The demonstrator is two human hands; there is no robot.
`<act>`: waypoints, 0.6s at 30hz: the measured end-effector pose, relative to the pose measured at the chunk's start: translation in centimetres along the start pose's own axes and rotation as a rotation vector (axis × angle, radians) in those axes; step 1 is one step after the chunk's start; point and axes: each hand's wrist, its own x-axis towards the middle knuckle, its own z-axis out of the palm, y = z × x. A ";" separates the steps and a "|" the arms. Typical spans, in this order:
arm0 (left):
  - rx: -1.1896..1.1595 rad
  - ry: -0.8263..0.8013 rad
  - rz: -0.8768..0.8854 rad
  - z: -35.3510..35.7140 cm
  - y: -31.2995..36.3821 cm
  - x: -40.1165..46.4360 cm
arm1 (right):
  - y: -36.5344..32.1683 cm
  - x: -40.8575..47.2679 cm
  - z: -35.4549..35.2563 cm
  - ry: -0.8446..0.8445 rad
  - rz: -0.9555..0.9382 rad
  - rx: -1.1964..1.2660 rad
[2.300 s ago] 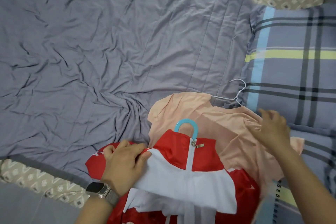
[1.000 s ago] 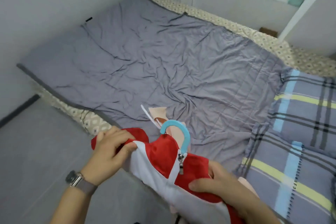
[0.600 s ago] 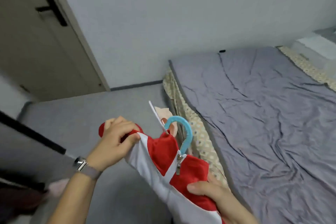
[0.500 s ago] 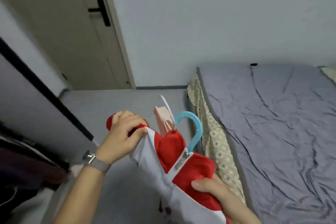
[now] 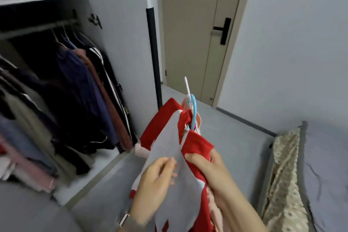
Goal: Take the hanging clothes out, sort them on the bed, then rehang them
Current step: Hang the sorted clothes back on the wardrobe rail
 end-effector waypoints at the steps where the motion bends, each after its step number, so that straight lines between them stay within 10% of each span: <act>1: -0.068 -0.019 -0.057 0.2 0.1 -0.3 | 0.1 0.8 0.3 -0.015 0.003 -0.009; 10: -0.435 0.225 -0.322 -2.9 -1.7 0.4 | 3.6 5.4 6.3 -0.319 0.100 -0.247; 18: -0.130 0.281 -0.259 -11.2 0.6 3.3 | 4.7 11.0 16.0 -0.500 0.161 -0.356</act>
